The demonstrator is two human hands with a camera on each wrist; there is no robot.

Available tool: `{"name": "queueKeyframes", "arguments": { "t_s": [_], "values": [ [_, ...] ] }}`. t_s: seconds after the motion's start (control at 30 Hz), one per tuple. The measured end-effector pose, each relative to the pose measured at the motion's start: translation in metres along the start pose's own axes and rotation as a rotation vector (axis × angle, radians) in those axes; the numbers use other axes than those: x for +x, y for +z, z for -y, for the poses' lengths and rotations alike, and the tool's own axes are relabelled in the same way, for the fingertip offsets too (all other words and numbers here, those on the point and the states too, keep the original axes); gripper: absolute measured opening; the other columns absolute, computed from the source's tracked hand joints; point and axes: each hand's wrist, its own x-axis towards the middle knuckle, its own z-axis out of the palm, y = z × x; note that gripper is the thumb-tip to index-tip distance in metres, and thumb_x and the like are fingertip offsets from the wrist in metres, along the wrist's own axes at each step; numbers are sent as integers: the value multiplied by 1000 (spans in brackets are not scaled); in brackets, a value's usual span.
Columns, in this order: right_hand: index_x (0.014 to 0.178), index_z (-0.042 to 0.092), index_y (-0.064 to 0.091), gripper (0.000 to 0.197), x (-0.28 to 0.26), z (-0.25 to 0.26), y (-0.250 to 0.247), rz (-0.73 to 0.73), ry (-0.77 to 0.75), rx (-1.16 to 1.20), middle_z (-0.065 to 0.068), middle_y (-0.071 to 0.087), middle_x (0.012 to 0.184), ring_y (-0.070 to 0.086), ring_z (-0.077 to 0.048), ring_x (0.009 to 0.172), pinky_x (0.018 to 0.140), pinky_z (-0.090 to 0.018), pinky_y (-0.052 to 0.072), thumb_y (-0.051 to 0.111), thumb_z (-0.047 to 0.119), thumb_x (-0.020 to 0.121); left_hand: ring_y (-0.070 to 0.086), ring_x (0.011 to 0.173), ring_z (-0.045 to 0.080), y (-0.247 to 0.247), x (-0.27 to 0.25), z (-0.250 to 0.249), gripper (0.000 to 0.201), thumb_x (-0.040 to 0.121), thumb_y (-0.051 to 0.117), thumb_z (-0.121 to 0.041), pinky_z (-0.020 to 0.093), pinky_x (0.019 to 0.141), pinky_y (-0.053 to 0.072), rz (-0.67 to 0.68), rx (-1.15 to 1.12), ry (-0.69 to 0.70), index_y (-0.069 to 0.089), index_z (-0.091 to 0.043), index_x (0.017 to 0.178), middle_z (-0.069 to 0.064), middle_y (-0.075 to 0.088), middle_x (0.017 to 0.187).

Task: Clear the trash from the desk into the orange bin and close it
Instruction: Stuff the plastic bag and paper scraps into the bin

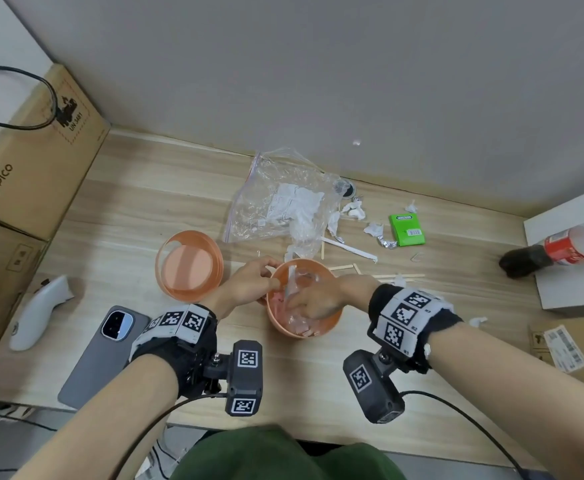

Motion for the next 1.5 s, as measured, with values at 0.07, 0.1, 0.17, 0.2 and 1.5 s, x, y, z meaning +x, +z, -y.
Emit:
{"name": "queueKeyframes", "arguments": {
  "t_s": [0.07,0.1,0.17,0.2,1.5],
  "values": [
    [141,34,38,51,-24,10,-14,-3,-6,27,0,35,151,36,-22,134,111,-36,30,33,15,94,67,75,22,-1,-1,-2,33,87,57,-2,49,86,57,1,-6,4,59,-16,117,8,64,84],
    [137,30,45,50,-34,11,-24,-46,-49,77,-3,41,146,46,-18,122,103,-32,37,34,9,94,67,77,22,-2,-1,-2,33,87,57,-2,49,87,57,5,-8,7,59,-16,116,9,65,85],
    [126,20,55,41,-51,10,-37,-162,-117,146,-6,55,129,61,-6,85,82,-28,50,36,6,93,67,81,23,-3,-2,-3,32,88,57,-3,49,89,57,11,-8,10,59,-17,116,11,65,88],
    [124,20,55,38,-55,8,-41,-225,-141,169,-4,59,119,62,-3,75,75,-26,51,37,7,93,67,82,24,-4,-2,-3,33,88,57,-4,50,90,57,12,-11,9,59,-16,118,11,65,89],
    [91,26,76,17,-16,5,-6,-847,-235,352,7,63,81,56,-5,72,66,-12,42,65,15,83,65,81,21,-11,-10,-11,38,90,60,-2,38,81,58,50,-14,13,55,-19,124,6,58,85]
  ]
}}
